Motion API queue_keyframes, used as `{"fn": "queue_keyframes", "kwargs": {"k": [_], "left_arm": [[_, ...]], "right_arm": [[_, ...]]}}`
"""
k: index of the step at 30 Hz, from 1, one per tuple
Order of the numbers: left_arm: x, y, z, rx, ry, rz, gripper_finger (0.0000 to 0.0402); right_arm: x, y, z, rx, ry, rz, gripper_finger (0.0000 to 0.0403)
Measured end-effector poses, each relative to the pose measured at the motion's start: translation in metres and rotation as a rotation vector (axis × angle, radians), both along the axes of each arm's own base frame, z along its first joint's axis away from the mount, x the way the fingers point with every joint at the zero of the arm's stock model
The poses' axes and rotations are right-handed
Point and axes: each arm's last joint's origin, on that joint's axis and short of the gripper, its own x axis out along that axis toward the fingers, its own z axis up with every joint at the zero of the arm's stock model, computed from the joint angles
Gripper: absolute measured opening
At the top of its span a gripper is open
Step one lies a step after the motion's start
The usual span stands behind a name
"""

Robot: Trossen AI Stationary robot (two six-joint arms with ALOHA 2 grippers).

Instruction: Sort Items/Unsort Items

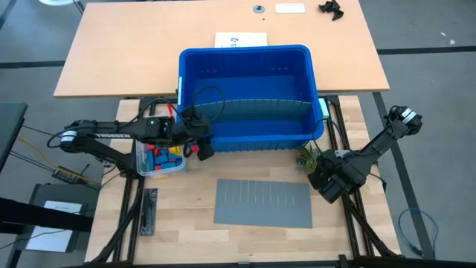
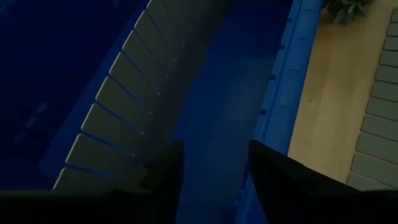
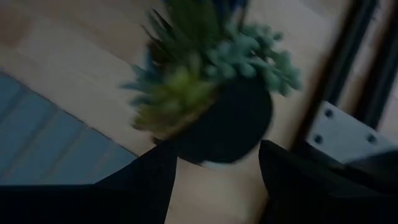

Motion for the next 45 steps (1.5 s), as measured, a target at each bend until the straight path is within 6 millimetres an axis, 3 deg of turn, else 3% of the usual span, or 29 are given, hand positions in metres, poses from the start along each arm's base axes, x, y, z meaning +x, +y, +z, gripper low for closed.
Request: {"fn": "queue_keyframes", "kwargs": {"k": [14, 19, 23, 34, 41, 45], "left_arm": [[0.0, 0.0, 0.0, -0.003, 0.001, -0.004, 0.0186], [0.0, 0.0, 0.0, -0.003, 0.002, -0.004, 0.0186], [0.0, 0.0, -0.001, -0.004, 0.004, -0.005, 0.0186], [0.0, 0.0, -0.001, -0.01, 0.004, -0.008, 0.0186], [0.001, -0.001, -0.001, -0.01, 0.003, -0.012, 0.0186], [0.001, -0.004, -0.001, -0.009, 0.004, -0.021, 0.0186]], "right_arm": [[0.006, -0.028, -0.006, -0.05, 0.125, -0.111, 0.0225], [0.005, -0.03, -0.011, -0.018, 0.142, -0.136, 0.0202], [0.004, -0.025, -0.021, 0.068, 0.161, -0.132, 0.0181], [0.003, -0.018, -0.025, 0.08, 0.211, -0.11, 0.0146], [0.01, -0.006, -0.021, 0.104, 0.139, 0.058, 0.0147], [0.014, 0.002, -0.006, 0.119, 0.115, 0.175, 0.015]]}}
